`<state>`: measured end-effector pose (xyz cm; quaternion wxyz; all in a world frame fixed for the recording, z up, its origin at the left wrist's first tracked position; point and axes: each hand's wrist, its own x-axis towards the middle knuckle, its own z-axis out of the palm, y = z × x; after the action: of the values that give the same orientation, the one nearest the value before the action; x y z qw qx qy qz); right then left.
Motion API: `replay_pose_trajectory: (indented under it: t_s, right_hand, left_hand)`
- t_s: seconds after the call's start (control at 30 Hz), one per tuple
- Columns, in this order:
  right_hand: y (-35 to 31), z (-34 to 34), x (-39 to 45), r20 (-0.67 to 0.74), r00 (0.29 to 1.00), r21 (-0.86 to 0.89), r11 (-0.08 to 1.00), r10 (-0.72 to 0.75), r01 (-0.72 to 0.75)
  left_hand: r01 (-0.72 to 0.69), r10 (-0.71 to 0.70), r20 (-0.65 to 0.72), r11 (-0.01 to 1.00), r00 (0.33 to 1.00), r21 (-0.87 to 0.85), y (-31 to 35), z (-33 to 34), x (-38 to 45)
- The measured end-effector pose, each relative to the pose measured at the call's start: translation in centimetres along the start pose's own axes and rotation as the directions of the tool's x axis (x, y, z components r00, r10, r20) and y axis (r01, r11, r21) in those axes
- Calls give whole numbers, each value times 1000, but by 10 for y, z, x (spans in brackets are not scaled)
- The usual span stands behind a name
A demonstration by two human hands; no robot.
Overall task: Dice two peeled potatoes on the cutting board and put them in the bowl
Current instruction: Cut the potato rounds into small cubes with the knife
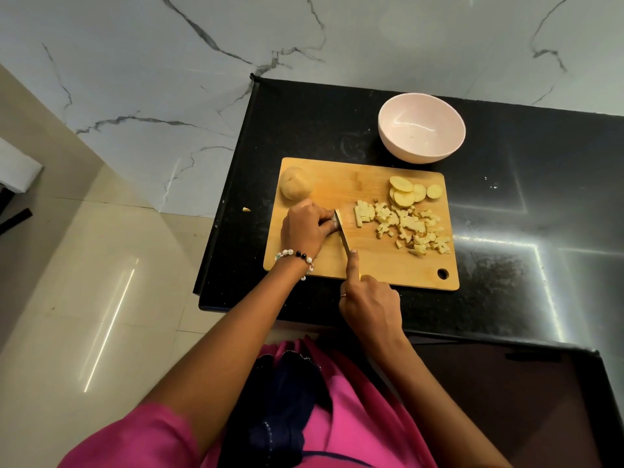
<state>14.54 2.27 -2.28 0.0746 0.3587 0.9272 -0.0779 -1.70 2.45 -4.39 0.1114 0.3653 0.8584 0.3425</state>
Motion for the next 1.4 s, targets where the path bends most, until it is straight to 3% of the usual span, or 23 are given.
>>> replay_pose_trajectory:
  t_s: [0.23,0.57,1.3,1.4]
  right_hand:
    - [13,-15,21,-13,996,120,989,92,-90]
    - [-10,-10,14,-7,1000,117,993,-17,18]
    - [53,-18,14,-136,979,12,989,149,-148]
    - [65,-20,11,-189,963,76,981,191,-180]
  left_hand:
    - [62,-50,75,984,996,-169,-12,-8,-4]
    - [95,-141,-127,945,982,-312,-19,-6,-10]
    - [73,-110,-171,975,979,-209,-12,2,-10]
    - [95,-132,-163,972,978,-215,-11,2,-9]
